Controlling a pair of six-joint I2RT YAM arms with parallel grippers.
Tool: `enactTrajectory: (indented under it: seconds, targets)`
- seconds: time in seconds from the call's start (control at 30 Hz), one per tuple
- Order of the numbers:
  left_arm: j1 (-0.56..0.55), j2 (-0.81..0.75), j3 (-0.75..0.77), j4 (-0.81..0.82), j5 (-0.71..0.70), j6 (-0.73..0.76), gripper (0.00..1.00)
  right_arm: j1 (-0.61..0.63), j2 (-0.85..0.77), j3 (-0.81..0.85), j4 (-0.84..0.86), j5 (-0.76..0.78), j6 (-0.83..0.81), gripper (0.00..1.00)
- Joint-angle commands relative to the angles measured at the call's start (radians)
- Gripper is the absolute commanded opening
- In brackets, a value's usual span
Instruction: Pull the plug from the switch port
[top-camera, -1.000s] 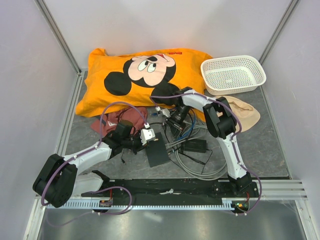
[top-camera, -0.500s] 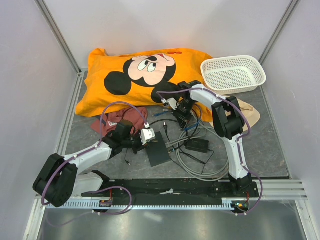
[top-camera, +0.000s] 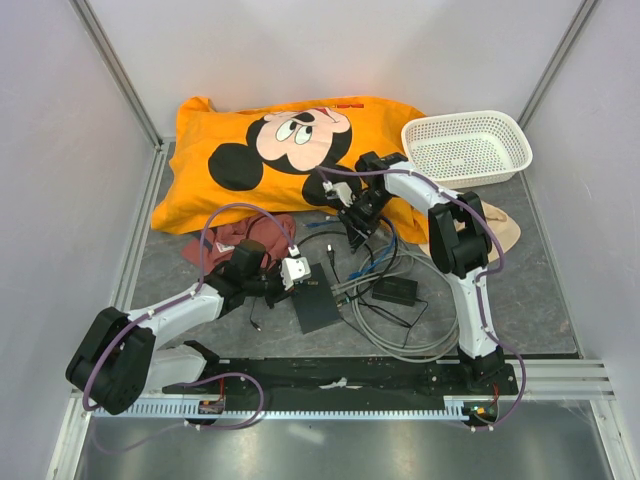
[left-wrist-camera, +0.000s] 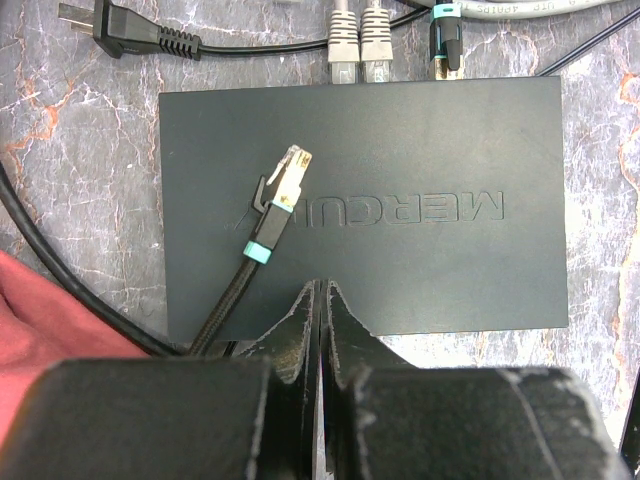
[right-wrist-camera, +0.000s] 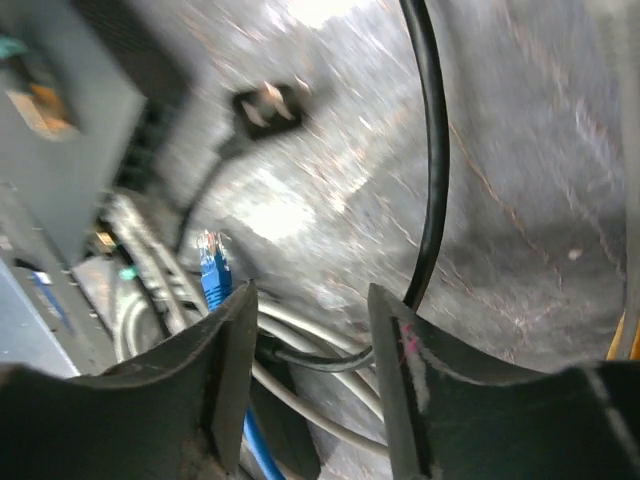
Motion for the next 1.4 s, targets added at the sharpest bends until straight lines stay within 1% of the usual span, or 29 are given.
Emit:
enactTrajectory:
  seconds: [0.0,0.07,0.13,0.37,0.57,0.73,0.87,1.13,1.23,1.37]
  targets:
    - [0.008,0.033,-0.036,-0.126,-0.065,0.028,0.01,-0.001,-0.007,0.069,-0.049,-0.168,-0.036,0.58]
    - [0.007,0.032,-0.036,-0.125,-0.065,0.028,0.02,0.000,0.002,0.074,-0.079,-0.213,-0.052,0.61]
    - [0.008,0.032,-0.036,-0.125,-0.065,0.028,0.02,0.005,0.018,0.079,-0.105,-0.253,-0.059,0.61]
    - [0.008,0.032,-0.036,-0.125,-0.065,0.028,0.01,0.051,0.065,0.094,-0.175,-0.329,-0.105,0.61]
    - [0.008,0.033,-0.034,-0.125,-0.065,0.028,0.02,0.112,0.139,0.128,-0.307,-0.360,-0.222,0.59]
    - [0.008,0.035,-0.034,-0.126,-0.065,0.028,0.02,0.141,0.162,0.112,-0.315,-0.369,-0.237,0.57]
    - [0.008,0.038,-0.033,-0.125,-0.065,0.028,0.01,0.143,0.191,0.132,-0.313,-0.368,-0.228,0.57]
    - [0.008,0.041,-0.031,-0.125,-0.067,0.027,0.02,0.146,0.222,0.132,-0.315,-0.379,-0.217,0.52]
    - [0.008,0.044,-0.031,-0.126,-0.067,0.027,0.01,0.151,0.219,0.128,-0.315,-0.383,-0.219,0.50]
    - [0.008,0.046,-0.030,-0.125,-0.068,0.027,0.02,0.160,0.182,0.114,-0.313,-0.369,-0.236,0.49]
